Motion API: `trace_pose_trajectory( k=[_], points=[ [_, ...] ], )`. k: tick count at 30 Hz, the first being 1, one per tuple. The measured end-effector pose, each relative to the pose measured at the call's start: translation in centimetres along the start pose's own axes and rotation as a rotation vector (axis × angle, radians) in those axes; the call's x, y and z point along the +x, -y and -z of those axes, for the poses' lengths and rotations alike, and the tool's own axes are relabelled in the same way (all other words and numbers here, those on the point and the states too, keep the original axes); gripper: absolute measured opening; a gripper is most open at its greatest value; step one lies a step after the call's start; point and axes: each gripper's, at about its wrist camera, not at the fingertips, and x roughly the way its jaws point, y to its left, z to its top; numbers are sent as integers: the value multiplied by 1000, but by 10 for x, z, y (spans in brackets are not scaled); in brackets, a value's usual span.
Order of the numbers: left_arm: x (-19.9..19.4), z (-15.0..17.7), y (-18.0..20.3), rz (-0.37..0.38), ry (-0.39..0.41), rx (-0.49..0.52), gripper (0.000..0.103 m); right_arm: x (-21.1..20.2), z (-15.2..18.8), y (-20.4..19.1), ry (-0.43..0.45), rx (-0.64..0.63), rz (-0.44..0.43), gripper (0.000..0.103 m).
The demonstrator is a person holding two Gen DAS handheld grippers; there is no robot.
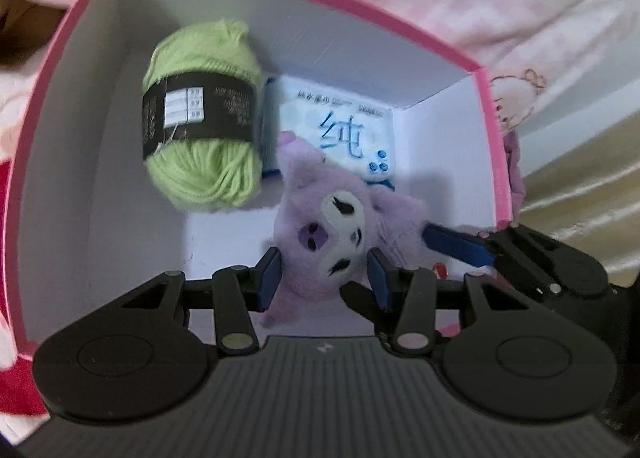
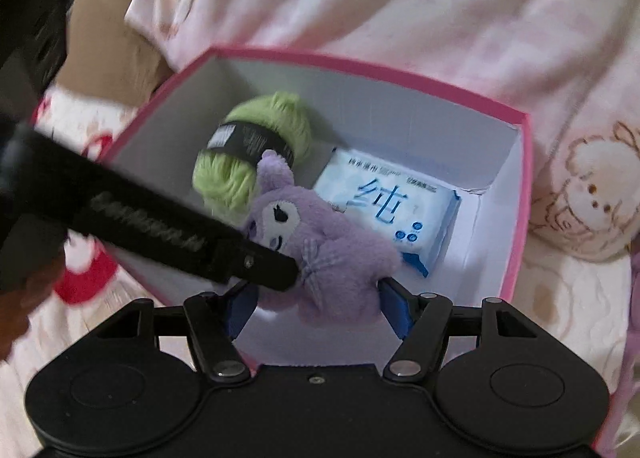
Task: Organize objects
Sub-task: 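Carry the purple plush doll with the left tool into the box, then open the left tool to drop the doll and withdraw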
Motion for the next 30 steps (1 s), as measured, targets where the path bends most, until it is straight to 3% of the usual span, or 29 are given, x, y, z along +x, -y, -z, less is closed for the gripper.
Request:
trace_pose_trajectory(
  k=[2,4,8,13,25,30],
  points=[
    [4,-1,2,30,-12,-11,44,3,-1,-4,4,-21,13,70],
    [5,-2,8,37,11,-4,44,9,-5,0,-17,-7,-2,62],
    [9,-5,14,23,38,7,44,15,-9,10,-38,40,37,59],
    [0,2,14,-8,68,62,44,-8,2,8,21,79,1,60],
    [-99,46,38,-37,115,288,48,-125,28,-8,154,162,-69,64],
    [-146,69,50,-66,136,391,50,-163,36,-23,198,155,-43,68]
  ],
)
